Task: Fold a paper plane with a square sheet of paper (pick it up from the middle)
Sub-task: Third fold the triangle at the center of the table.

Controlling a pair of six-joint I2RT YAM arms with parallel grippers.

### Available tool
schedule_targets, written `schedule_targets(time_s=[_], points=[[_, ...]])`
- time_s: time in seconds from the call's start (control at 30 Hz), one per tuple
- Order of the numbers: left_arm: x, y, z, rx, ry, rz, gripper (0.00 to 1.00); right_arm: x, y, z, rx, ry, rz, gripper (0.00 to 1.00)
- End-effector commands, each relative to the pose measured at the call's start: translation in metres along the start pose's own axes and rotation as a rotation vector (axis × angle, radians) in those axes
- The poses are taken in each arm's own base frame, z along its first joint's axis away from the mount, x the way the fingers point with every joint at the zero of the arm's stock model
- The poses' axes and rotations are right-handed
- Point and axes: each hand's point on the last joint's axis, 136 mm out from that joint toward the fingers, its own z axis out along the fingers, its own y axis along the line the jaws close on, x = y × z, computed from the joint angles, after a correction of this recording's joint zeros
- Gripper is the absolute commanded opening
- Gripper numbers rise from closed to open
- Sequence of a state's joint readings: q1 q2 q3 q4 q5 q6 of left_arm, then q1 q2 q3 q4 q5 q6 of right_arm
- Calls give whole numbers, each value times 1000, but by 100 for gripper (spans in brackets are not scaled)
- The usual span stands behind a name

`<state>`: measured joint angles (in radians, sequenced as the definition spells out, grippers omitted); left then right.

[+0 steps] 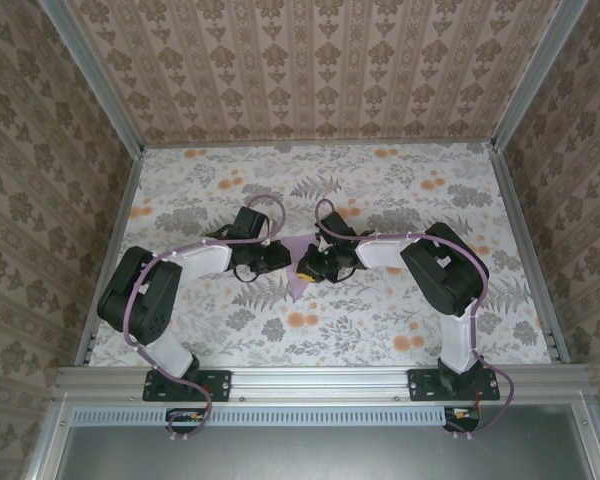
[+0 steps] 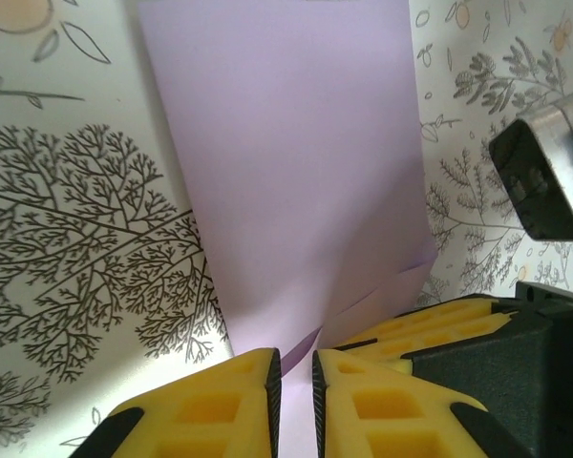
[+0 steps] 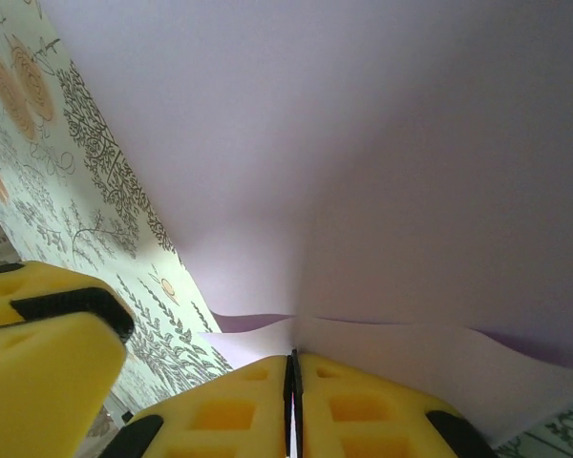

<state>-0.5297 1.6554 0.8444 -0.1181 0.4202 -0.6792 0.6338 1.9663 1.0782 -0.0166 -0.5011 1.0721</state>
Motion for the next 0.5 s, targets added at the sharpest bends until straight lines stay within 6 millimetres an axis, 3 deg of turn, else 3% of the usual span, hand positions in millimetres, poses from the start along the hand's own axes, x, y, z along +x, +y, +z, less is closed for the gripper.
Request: schedule_targets(time_s=[0.0, 0.2, 0.47], points=[[10, 0, 9, 22, 46, 46, 19, 7, -29, 8, 89, 22, 41, 10], [14, 0, 16, 18, 73, 51, 12, 7, -29, 8, 89, 22, 43, 5], [14, 4, 12, -28, 60, 63, 10, 7, -30, 8, 92, 23, 45, 3]])
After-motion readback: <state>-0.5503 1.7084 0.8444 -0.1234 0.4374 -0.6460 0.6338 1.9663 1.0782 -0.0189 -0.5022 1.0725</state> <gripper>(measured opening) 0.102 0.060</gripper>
